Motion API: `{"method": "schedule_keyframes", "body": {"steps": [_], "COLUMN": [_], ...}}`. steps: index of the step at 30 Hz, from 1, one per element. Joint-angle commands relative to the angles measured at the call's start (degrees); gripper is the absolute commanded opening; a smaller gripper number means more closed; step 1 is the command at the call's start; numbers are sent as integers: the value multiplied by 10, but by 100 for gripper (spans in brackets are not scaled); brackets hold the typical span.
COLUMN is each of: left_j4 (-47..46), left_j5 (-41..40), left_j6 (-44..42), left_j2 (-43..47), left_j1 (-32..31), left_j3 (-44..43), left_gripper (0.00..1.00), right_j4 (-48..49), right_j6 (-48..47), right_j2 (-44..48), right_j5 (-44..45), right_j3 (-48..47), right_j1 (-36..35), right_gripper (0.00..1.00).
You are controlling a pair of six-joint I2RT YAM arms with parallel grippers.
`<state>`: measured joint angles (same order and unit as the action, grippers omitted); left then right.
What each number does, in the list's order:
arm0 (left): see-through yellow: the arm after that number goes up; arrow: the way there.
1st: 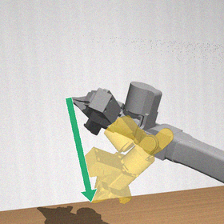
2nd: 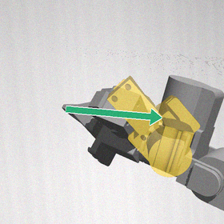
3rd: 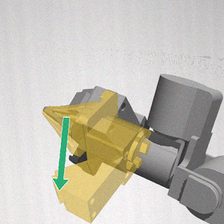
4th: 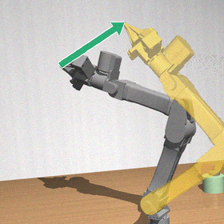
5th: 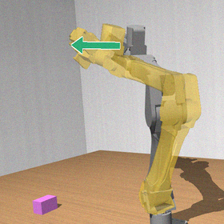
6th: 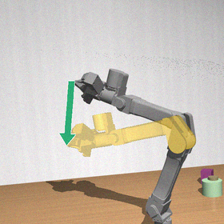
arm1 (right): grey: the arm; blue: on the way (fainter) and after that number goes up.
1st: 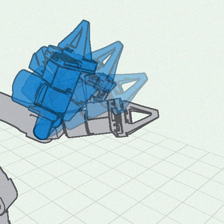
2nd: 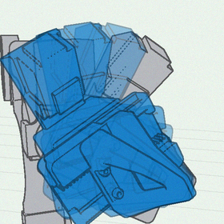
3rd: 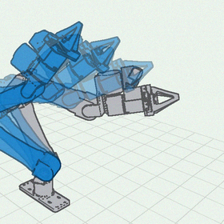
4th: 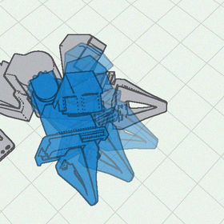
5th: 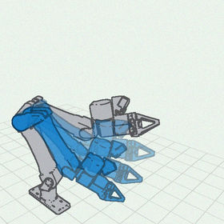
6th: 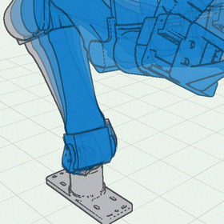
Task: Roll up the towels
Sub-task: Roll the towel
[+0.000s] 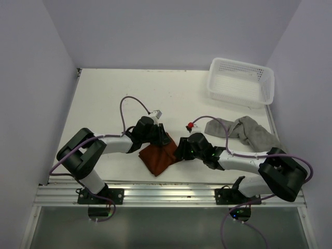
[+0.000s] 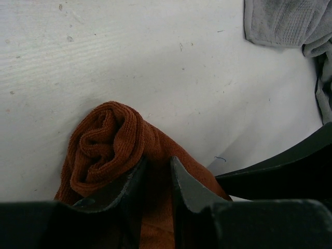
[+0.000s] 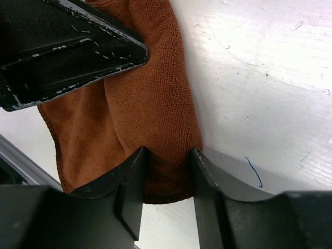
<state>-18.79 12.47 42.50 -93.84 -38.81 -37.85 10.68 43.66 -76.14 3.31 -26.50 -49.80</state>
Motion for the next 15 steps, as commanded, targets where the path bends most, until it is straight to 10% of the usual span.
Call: {"method": "schedule_keyframes", "body": {"steps": [1, 9, 15], "left_j4": [38, 56, 92], "left_j5": [-31, -29, -28], "left_j6": [1, -1, -15], "left_j2": [2, 8, 22], "left_j1": [-1, 0, 14], "left_j3": [21, -6, -53], "left_gripper": [29, 29, 30], "right_j4": [36, 3, -57], "right_j6": [10, -29, -103], "right_j2": [-15, 9, 56], "right_j5": [-23, -7, 37], "right_j3": [15, 9, -11], "right_j1": [1, 1, 0], "right_gripper": [40, 5, 0]}}
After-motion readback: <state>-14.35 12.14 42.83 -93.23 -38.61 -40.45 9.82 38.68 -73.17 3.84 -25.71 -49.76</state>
